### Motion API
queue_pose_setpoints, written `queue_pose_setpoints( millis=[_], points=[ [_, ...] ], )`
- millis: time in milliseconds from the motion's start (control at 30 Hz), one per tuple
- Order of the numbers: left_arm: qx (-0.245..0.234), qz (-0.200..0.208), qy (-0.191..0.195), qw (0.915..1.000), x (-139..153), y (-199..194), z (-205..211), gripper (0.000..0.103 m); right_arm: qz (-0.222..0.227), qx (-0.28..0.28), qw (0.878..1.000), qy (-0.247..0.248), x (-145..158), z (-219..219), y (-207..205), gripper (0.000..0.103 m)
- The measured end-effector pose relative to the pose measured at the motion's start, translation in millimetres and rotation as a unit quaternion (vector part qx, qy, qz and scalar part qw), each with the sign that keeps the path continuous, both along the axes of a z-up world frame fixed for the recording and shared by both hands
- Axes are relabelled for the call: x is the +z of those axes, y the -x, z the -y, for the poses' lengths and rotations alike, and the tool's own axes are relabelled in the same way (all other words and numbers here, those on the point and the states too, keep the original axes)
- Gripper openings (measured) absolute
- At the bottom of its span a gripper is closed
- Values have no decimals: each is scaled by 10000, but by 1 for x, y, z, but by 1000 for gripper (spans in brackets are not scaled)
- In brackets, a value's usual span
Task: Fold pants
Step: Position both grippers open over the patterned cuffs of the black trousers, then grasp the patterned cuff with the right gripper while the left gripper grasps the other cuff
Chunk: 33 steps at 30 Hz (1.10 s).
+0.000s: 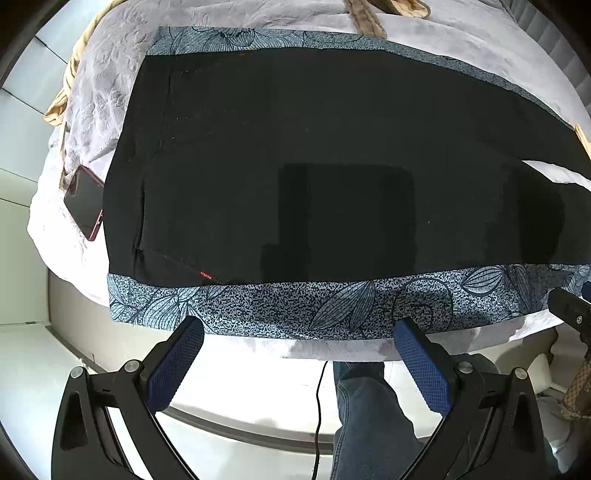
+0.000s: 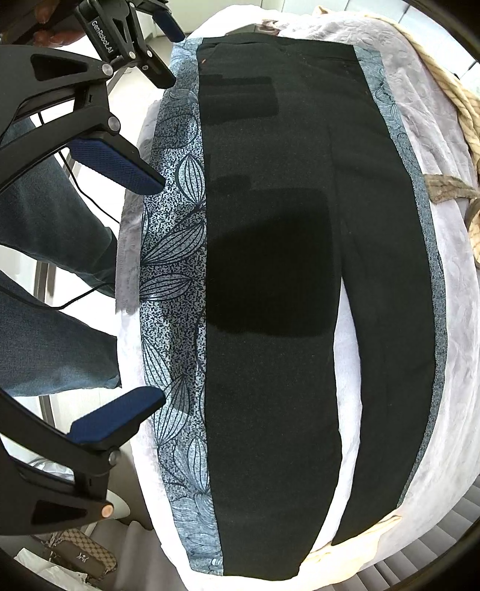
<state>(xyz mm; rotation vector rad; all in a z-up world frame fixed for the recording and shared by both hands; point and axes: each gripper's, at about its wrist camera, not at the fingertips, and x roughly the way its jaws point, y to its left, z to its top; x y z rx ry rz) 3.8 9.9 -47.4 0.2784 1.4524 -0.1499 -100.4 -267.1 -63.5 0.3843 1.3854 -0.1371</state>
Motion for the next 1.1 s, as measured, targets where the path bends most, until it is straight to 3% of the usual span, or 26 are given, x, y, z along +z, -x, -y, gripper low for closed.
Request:
queue_pose_setpoints(
  millis=[733,833,933,1000,1100],
  points=[
    [351,-23,365,9987,-13,-5,-18,103,105,-172,9987,-477,-12,3,3,103],
    [337,113,721,9968,-10,-6,-23,103,287,-132,9956,-880,-14,4,4,103],
    [401,238,1032,9936,-6,-8,-33,103,537,-81,9850,-1640,-16,6,8,103],
    [472,213,1202,9914,-7,-11,-39,103,700,-111,9706,-2302,-22,6,12,103],
    [610,154,1506,9866,-9,-16,-54,103,792,-144,9537,-2899,-35,2,13,96]
  ],
)
